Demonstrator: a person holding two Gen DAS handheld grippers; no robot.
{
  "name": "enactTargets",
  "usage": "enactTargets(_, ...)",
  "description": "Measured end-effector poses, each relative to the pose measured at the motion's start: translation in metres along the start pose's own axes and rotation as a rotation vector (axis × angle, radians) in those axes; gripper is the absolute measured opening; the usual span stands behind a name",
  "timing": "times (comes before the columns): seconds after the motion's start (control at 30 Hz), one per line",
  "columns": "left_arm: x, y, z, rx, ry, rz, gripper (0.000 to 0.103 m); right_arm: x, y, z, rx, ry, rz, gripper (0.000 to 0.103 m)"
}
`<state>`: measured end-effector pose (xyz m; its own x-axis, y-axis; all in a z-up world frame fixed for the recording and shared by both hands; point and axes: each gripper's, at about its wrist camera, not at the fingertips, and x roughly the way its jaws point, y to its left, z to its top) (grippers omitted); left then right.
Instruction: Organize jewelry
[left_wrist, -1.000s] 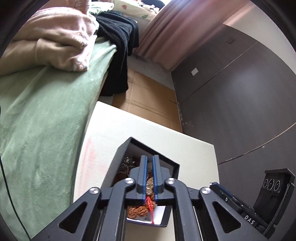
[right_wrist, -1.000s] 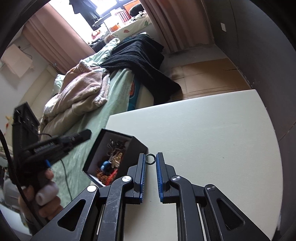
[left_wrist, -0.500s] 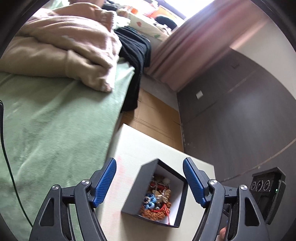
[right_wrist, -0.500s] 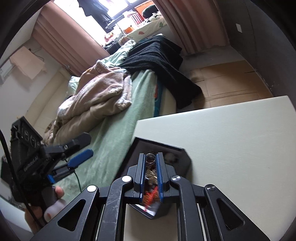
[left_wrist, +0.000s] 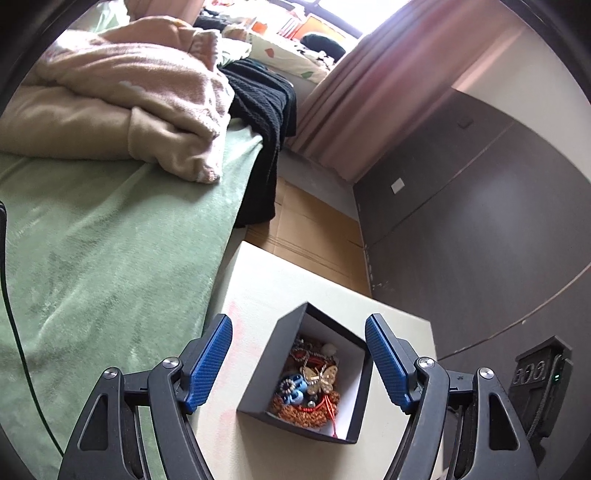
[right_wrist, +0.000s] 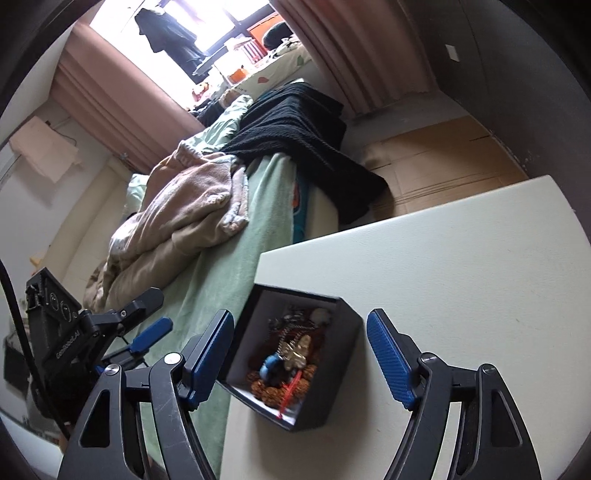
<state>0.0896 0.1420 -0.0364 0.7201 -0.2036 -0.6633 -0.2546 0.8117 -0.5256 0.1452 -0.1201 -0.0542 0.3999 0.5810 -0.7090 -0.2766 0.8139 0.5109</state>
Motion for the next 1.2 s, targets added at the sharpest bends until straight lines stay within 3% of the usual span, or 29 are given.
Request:
enactTargets(0.13, -0.005, -0.018, -0.013, 0.078, -0.011, 0.064, 0.078, -0.017, -0.005, -0.009, -0.014, -0.009, -0.046, 0.075)
enactTargets(0.4, -0.023, -0.055, -0.043, 0.203, -0.094, 0.124, 0.097, -0.058, -0.014, -0.025, -0.031, -0.049, -0.141, 0.081)
enactTargets(0.6, -0.029, -0.077, -0.069, 0.293, -0.110, 0.132, 0.097, -0.090, -0.019, -0.027, -0.047, -0.093, -0.217, 0.083)
enactTargets(0.83, -0.030, -0.097, -0.095, 0.351, -0.091, 0.117, 0.097, -0.110, -0.019, -0.039, -0.117, -0.094, -0.295, 0.096)
enactTargets(0.87, -0.031, -0.101, -0.098, 0.367, -0.098, 0.120, 0.098, -0.113, -0.020, -0.041, -0.112, -0.093, -0.289, 0.103)
enactTargets(0.93, -0.033, -0.107, -0.105, 0.402, -0.121, 0.123, 0.103, -0.120, -0.022, -0.044, -0.105, -0.102, -0.276, 0.103)
enactTargets(1.07, -0.032, -0.114, -0.114, 0.427, -0.121, 0.101, 0.103, -0.138, -0.029, -0.055, -0.111, -0.145, -0.305, 0.103)
enactTargets(1.2, -0.039, -0.116, -0.116, 0.440, -0.137, 0.101, 0.103, -0.146, -0.036, -0.068, -0.115, -0.131, -0.351, 0.103)
